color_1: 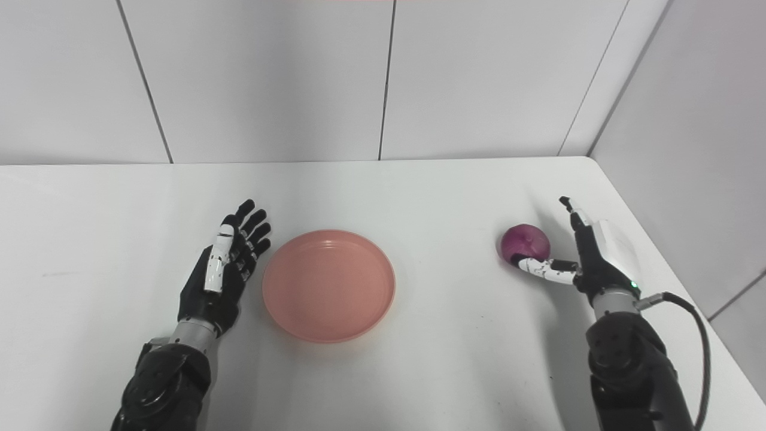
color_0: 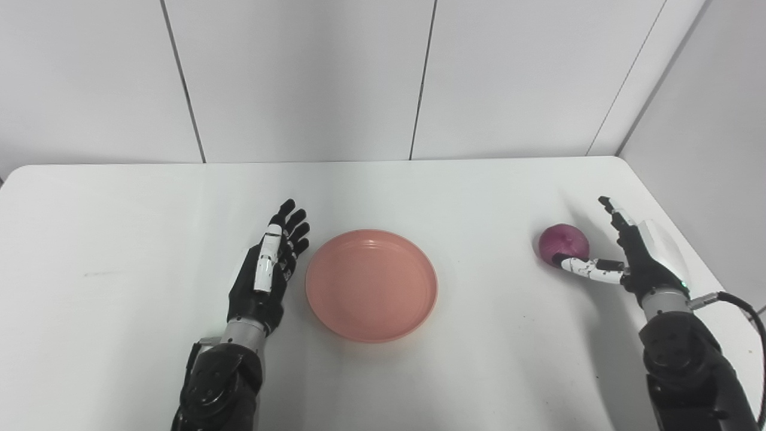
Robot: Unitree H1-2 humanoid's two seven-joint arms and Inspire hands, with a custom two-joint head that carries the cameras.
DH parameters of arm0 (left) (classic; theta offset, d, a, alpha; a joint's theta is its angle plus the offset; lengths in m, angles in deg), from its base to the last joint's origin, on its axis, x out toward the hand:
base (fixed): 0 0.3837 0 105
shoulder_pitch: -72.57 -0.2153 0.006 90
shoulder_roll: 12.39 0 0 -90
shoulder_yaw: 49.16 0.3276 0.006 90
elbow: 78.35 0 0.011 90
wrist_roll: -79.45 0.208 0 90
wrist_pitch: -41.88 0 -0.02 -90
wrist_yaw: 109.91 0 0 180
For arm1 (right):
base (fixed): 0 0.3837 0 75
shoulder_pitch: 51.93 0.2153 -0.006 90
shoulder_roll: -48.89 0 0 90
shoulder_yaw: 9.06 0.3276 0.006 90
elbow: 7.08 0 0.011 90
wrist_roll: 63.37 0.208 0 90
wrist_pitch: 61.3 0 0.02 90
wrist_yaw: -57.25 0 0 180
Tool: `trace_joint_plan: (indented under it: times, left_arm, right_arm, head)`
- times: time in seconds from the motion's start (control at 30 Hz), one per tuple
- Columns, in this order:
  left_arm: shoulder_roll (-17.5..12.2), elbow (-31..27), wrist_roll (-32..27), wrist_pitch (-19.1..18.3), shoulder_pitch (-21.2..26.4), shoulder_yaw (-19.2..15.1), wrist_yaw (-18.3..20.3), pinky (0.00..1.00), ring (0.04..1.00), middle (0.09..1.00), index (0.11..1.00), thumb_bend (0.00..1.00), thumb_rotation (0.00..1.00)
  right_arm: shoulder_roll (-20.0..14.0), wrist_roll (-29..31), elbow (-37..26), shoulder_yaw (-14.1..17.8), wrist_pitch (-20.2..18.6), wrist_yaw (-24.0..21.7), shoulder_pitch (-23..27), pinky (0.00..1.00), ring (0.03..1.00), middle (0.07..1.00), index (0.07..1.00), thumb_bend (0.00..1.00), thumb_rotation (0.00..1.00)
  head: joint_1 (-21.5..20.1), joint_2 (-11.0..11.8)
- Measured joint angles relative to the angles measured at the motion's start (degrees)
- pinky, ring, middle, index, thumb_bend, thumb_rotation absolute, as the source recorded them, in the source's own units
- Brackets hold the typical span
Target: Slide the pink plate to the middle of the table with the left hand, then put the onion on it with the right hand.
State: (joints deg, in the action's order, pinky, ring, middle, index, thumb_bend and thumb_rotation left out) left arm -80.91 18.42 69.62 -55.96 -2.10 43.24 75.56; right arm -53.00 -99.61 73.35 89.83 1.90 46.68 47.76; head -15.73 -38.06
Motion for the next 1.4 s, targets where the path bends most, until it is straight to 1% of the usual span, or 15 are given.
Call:
trace_joint_plan:
  times: [0.2, 0.4, 0.43, 0.5, 0.63, 0.67, 0.83, 0.97, 1.2, 1.4]
  left_arm:
    - [0.0, 0.0, 0.0, 0.0, 0.0, -0.1, 0.0, 0.96, 0.95, 0.95, 0.935, 0.45, 1.0]
    - [0.0, 0.0, 0.0, 0.0, 0.0, -0.1, 0.0, 0.96, 0.948, 0.948, 0.933, 0.44, 1.0]
    - [0.0, 0.0, 0.0, 0.0, 0.0, 0.0, 0.0, 0.95, 0.946, 0.947, 0.932, 0.44, 1.0]
    - [0.1, -0.1, 0.0, -0.1, 0.0, 0.0, -0.1, 0.95, 0.946, 0.948, 0.934, 0.44, 1.0]
    - [0.1, -0.1, 0.1, -0.2, 0.0, 0.0, -0.1, 0.95, 0.947, 0.949, 0.934, 0.44, 1.0]
    - [0.1, -0.1, 0.2, -0.3, 0.0, 0.0, -0.1, 0.95, 0.946, 0.948, 0.932, 0.44, 1.0]
    - [0.1, -0.3, 0.2, -0.6, 0.0, 0.0, -0.5, 0.95, 0.947, 0.947, 0.932, 0.44, 1.0]
    - [0.1, -0.7, 0.2, -1.2, -0.1, 0.0, -0.6, 0.95, 0.948, 0.949, 0.934, 0.44, 1.0]
    - [0.1, -0.9, 0.2, -1.2, -0.2, 0.0, -0.6, 0.95, 0.947, 0.948, 0.935, 0.44, 1.0]
    - [0.1, -1.0, 0.2, -1.2, -0.2, 0.0, -0.6, 0.95, 0.941, 0.945, 0.933, 0.45, 1.0]
  right_arm:
    - [-0.2, 0.1, 1.0, -0.2, 0.0, -1.4, 0.1, 0.82, 0.907, 0.928, 0.934, 1.0, 0.38]
    - [-0.2, 0.1, 1.8, -0.2, 0.0, -1.9, 0.9, 0.71, 0.829, 0.87, 0.903, 1.0, 0.36]
    - [-0.2, 0.1, 1.8, -0.2, 0.0, -2.0, 0.9, 0.67, 0.802, 0.855, 0.899, 1.0, 0.35]
    - [0.0, 0.1, 1.8, -0.1, 0.0, -2.3, 0.9, 0.66, 0.786, 0.845, 0.895, 1.0, 0.34]
    - [0.1, 0.8, 1.8, -0.1, 0.0, -3.0, 0.9, 0.66, 0.774, 0.84, 0.883, 1.0, 0.32]
    - [0.0, 1.0, 1.8, -0.2, 0.0, -3.0, 0.9, 0.68, 0.781, 0.838, 0.877, 1.0, 0.32]
    - [-0.7, 1.4, 1.8, -1.4, 0.0, -2.9, 1.0, 0.66, 0.771, 0.821, 0.865, 1.0, 0.3]
    - [-1.2, 2.0, 2.5, -2.2, 0.0, -2.6, 1.5, 0.69, 0.782, 0.82, 0.849, 1.0, 0.3]
    - [-1.9, 2.5, 2.7, -3.2, 0.0, -2.4, 1.7, 0.66, 0.767, 0.813, 0.846, 0.99, 0.27]
    - [-3.3, 2.7, 3.9, -4.6, 0.0, -2.4, 2.6, 0.71, 0.796, 0.83, 0.845, 0.99, 0.26]
  head:
    - [0.0, 0.0]
    - [-0.3, -0.1]
    - [-0.4, -0.1]
    - [-0.4, -0.1]
    - [-0.3, -0.1]
    - [-0.3, -0.1]
    - [-0.3, -0.1]
    - [-0.4, -0.2]
    - [-0.5, -0.2]
    - [-0.5, -0.2]
